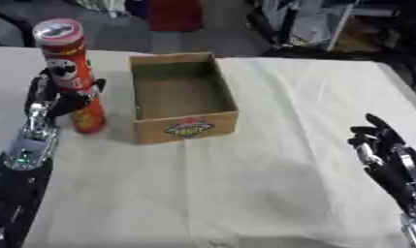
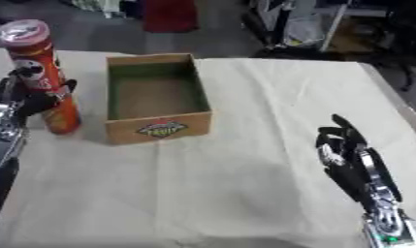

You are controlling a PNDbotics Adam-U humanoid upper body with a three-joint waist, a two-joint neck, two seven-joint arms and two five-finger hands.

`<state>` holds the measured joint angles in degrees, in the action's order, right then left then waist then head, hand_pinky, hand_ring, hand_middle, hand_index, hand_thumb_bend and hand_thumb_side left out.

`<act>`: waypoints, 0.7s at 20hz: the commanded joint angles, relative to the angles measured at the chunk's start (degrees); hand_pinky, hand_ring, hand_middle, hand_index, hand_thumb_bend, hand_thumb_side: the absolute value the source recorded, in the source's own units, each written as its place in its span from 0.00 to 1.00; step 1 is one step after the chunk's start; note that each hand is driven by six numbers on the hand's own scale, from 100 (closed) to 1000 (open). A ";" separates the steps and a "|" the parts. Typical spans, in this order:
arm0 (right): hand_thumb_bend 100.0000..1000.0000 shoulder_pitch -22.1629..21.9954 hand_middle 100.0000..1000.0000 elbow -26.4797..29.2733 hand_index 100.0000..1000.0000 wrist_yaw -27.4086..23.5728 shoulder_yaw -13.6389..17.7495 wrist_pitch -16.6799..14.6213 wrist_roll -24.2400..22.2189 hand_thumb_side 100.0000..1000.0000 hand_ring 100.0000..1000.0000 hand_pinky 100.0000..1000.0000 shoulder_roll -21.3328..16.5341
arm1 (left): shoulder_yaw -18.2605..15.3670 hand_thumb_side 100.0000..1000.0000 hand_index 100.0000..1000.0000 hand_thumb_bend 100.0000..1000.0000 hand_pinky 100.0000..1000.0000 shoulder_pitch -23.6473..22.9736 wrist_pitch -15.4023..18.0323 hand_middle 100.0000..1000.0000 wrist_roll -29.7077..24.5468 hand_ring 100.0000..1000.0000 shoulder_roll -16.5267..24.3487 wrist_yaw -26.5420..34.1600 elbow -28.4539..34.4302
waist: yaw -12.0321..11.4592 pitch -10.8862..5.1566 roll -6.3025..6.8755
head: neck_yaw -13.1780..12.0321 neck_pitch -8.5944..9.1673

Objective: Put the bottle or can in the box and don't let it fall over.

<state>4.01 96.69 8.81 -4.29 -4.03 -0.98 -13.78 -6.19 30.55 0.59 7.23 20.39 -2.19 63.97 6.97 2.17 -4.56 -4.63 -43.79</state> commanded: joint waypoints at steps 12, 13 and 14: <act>0.00 0.45 0.75 0.41 1.00 -0.37 -0.07 -0.07 -0.27 0.57 0.72 0.77 -0.47 | 1.80 0.00 0.40 0.29 0.97 6.99 -0.55 0.21 2.94 0.81 0.76 0.82 3.76 | 0.55 -0.89 0.15 | -0.29 -0.32; 0.00 0.42 0.75 0.38 1.00 -0.38 -0.14 -0.08 -0.35 0.57 0.72 0.77 -0.44 | 2.11 0.00 0.40 0.28 0.96 8.25 -0.45 0.21 2.62 0.81 0.56 1.14 3.87 | 0.68 -0.94 0.13 | -0.35 -0.32; 0.00 0.39 0.75 0.34 1.00 -0.39 -0.18 -0.09 -0.41 0.57 0.72 0.77 -0.41 | 2.39 0.00 0.40 0.28 0.96 9.37 -0.32 0.21 2.31 0.81 0.38 1.47 3.86 | 0.79 -0.97 0.11 | -0.43 -0.32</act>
<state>3.99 96.67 8.80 -4.58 -4.01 -1.10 -13.77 -4.27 38.21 0.09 9.86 20.09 -1.32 66.34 7.69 1.96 -4.60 -4.88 -43.79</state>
